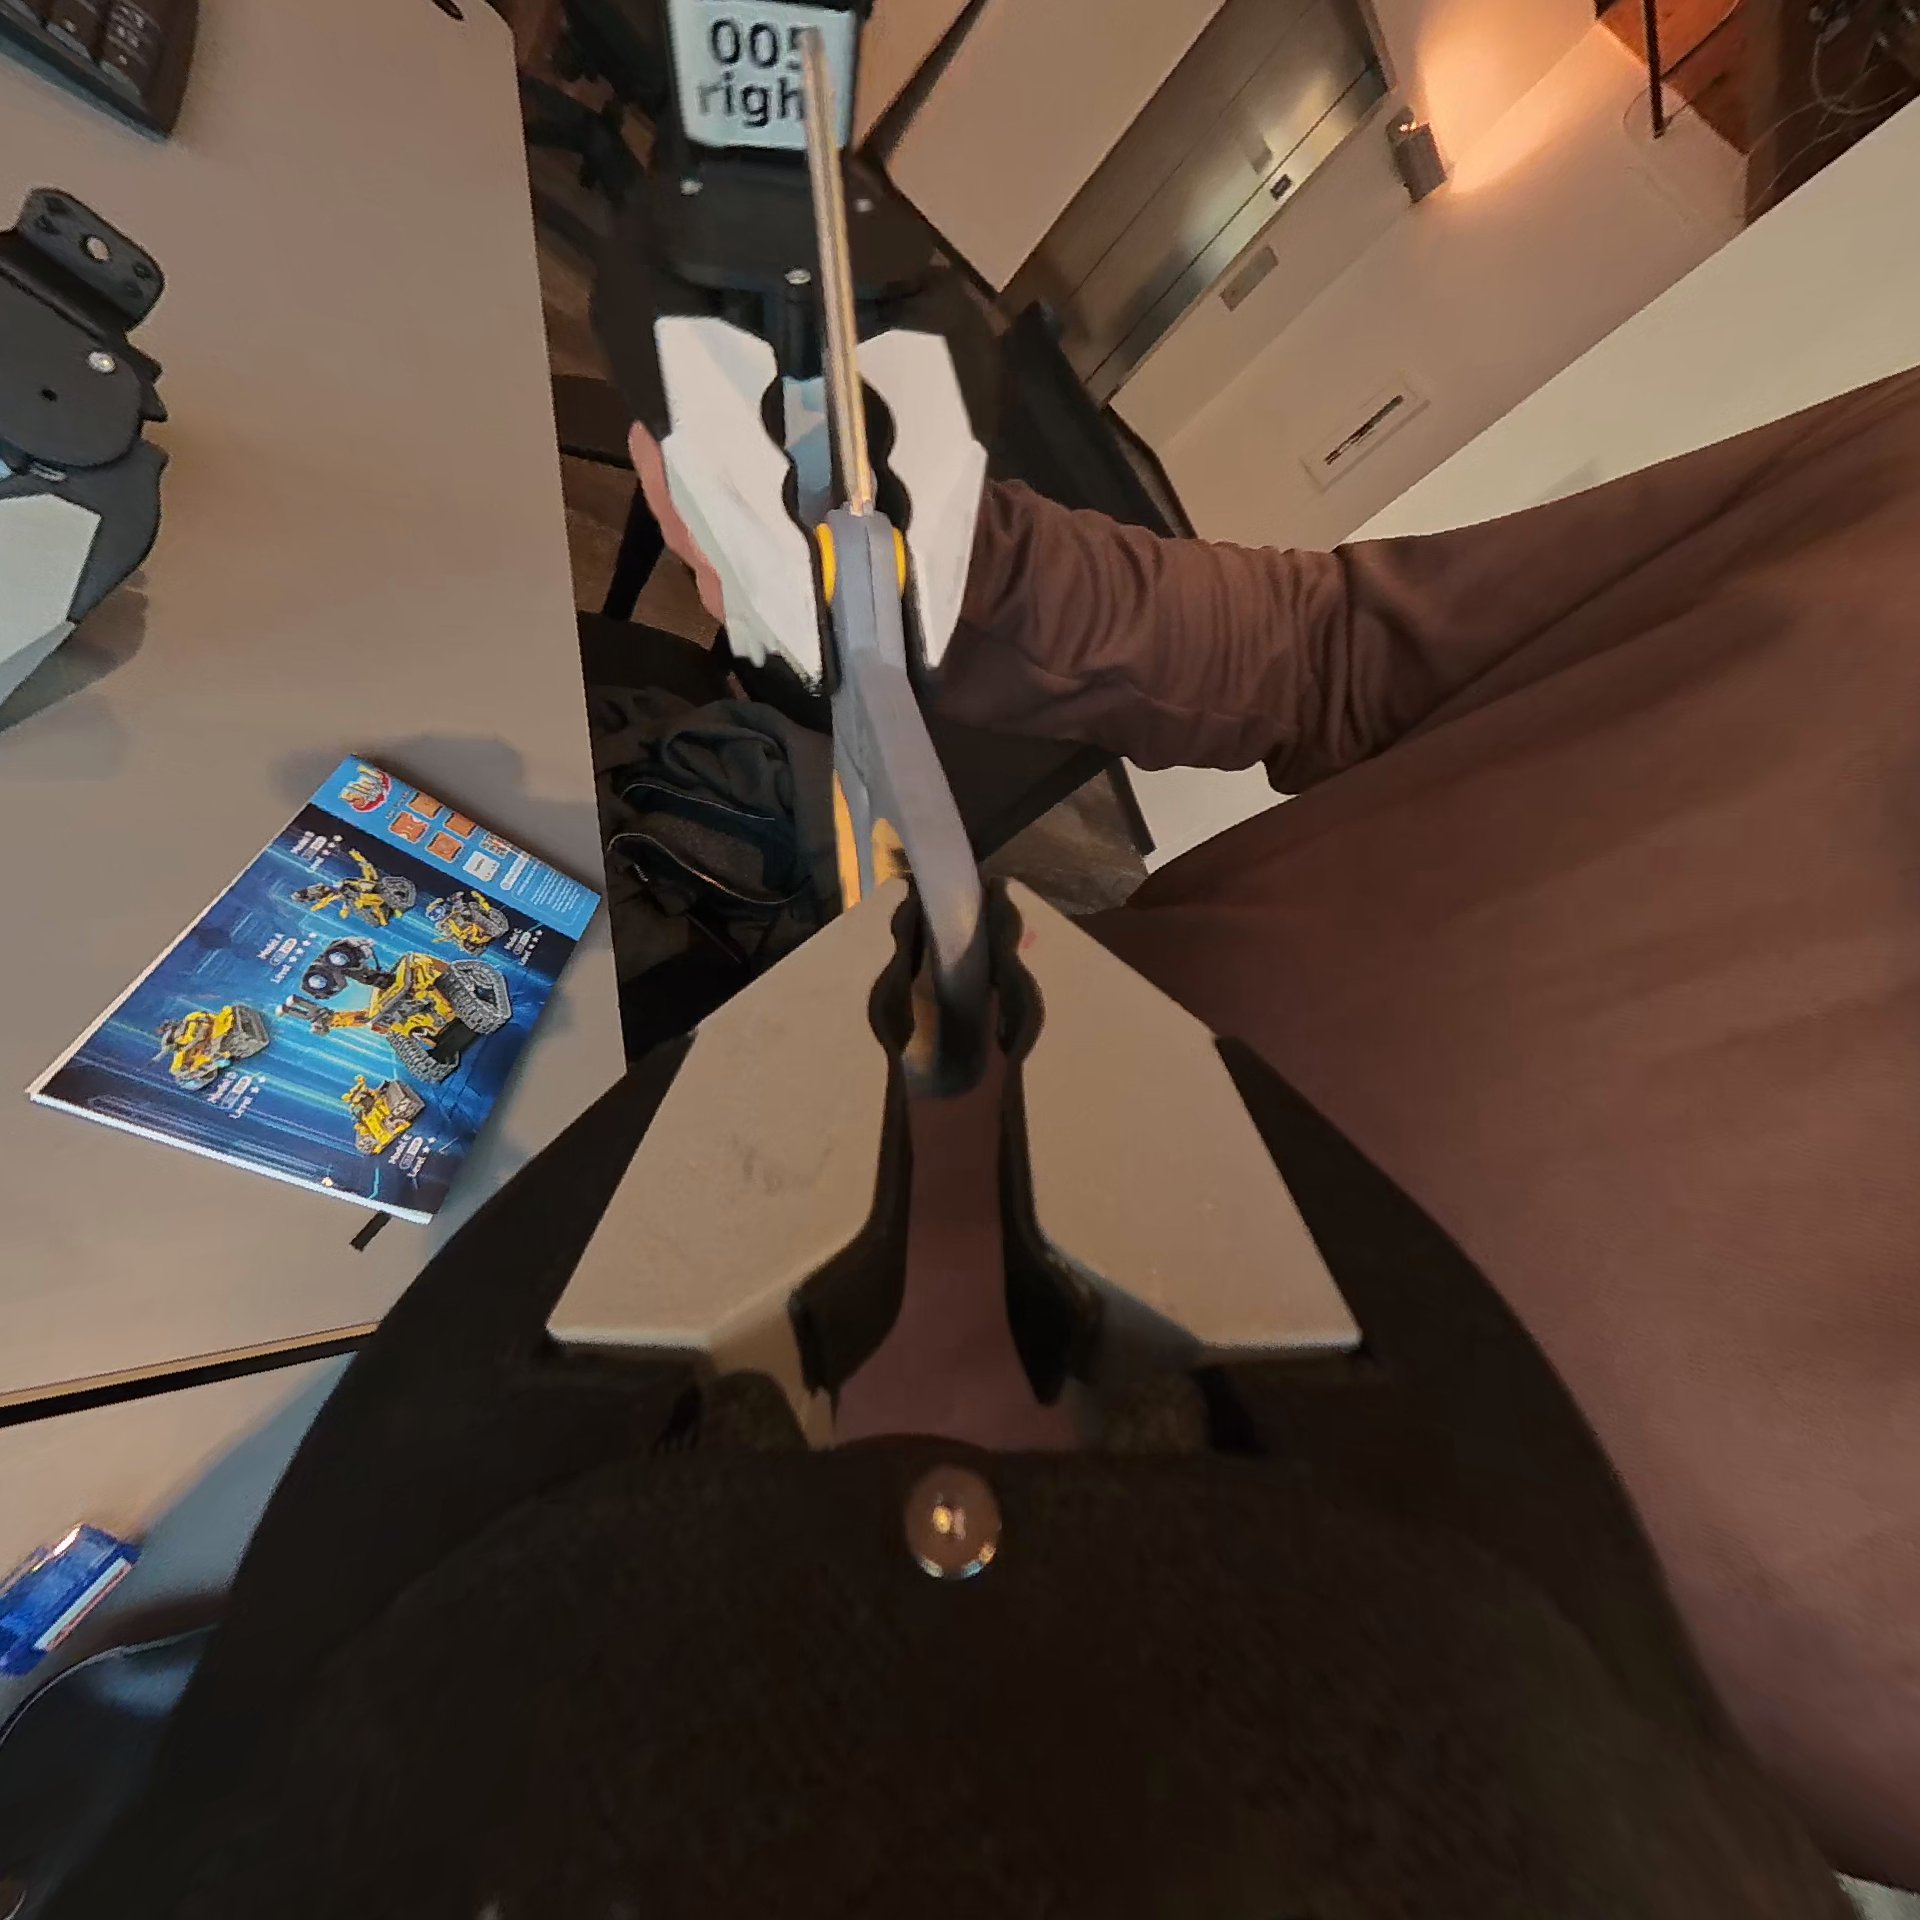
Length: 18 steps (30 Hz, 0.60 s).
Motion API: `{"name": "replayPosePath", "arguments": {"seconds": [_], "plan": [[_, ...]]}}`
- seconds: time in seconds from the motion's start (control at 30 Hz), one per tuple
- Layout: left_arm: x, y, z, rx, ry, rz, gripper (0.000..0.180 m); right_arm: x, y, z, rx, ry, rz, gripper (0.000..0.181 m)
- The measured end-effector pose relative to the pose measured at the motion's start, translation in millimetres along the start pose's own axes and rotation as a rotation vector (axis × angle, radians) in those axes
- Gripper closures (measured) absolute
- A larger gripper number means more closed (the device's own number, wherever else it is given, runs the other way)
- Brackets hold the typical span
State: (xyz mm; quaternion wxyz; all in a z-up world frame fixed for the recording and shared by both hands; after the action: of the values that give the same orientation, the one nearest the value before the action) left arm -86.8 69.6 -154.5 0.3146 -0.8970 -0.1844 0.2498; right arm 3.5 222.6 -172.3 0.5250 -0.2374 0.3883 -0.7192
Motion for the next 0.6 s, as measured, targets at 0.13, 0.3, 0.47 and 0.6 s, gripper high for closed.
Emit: {"name": "replayPosePath", "arguments": {"seconds": [0.13,0.3,0.47,0.6], "plan": [[-9,-3,4,0.009,-0.182,0.016,0.096,-7,3,-9,0.061,0.017,-0.065,0.165],[-26,9,8,0.078,-0.517,0.135,0.083,-23,2,-18,0.106,0.108,-0.091,0.165],[-3,27,24,0.092,-0.946,0.232,0.086,-35,-21,-26,0.107,0.279,-0.094,0.166],[15,15,29,0.129,-1.185,0.133,0.072,-33,-40,-29,0.114,0.35,-0.104,0.166]]}}
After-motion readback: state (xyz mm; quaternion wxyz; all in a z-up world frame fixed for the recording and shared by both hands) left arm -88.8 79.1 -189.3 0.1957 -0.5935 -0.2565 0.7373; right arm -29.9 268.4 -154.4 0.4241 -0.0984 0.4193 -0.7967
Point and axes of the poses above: each gripper's, where its closed fingertips meet, x out along the fingers, y out of its underside, z = x × y across the jaws, the point moved 8 cm from there along -x, back along the fingers, and after that the axes turned 6 degrees about z, right-handed, at the moved point
